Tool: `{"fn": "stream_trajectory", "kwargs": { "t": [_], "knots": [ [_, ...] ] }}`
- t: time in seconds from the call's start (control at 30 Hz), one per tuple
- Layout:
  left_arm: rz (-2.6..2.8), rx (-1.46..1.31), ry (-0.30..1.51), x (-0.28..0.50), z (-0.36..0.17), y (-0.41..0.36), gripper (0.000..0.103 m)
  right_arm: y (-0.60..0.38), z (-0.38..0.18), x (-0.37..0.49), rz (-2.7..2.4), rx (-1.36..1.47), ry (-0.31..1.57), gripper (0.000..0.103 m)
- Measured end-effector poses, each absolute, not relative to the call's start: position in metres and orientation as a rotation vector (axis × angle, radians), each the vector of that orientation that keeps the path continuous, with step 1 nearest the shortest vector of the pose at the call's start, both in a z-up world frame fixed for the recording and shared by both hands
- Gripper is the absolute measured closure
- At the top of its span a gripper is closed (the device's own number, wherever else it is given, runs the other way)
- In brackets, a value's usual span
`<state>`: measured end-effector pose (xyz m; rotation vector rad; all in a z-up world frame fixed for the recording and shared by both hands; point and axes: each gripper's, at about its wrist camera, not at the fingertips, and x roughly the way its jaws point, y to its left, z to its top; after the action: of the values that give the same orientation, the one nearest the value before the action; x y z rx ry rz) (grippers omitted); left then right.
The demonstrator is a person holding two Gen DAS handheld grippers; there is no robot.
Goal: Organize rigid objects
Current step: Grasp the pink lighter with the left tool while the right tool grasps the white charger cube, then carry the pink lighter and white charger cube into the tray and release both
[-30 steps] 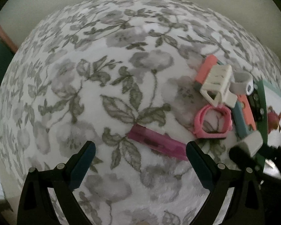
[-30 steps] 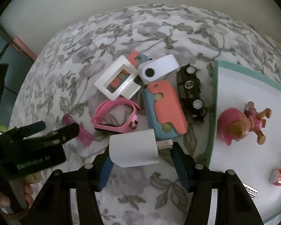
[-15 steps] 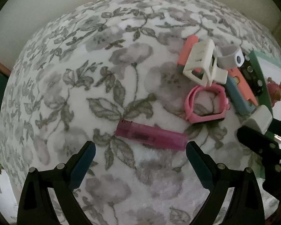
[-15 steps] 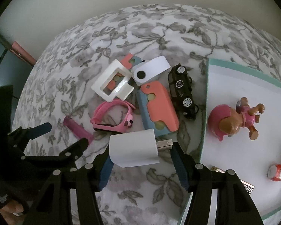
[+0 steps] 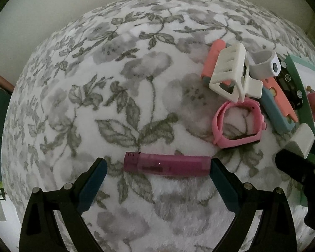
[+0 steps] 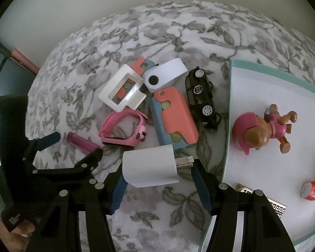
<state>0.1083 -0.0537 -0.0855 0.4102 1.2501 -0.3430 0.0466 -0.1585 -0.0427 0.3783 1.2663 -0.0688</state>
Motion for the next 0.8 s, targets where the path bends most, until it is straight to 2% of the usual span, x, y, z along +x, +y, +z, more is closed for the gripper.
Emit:
{"fn": "stream_trajectory", "kwargs": {
  "t": [0.23, 0.27, 0.33, 0.8],
  "knots": [
    [-0.354, 0.359, 1.265, 0.12, -0.086, -0.034, 0.006, -0.159, -0.042, 0.046, -0.07, 0.382, 1.268, 0.041],
    [-0.361, 0.35, 1.265, 0.12, -0.086, -0.033, 0.008, -0.159, -0.043, 0.046, -0.07, 0.382, 1.269, 0.041],
    [-0.382, 0.32, 1.269, 0.12, -0.084, -0.032, 0.02, -0.16, -0.043, 0.046, -0.071, 0.382, 1.272, 0.041],
    [-0.356, 0.313, 1.269, 0.12, -0.074, -0.028, 0.021, -0.161, -0.045, 0.045, -0.075, 0.389, 1.275, 0.041]
  ]
}}
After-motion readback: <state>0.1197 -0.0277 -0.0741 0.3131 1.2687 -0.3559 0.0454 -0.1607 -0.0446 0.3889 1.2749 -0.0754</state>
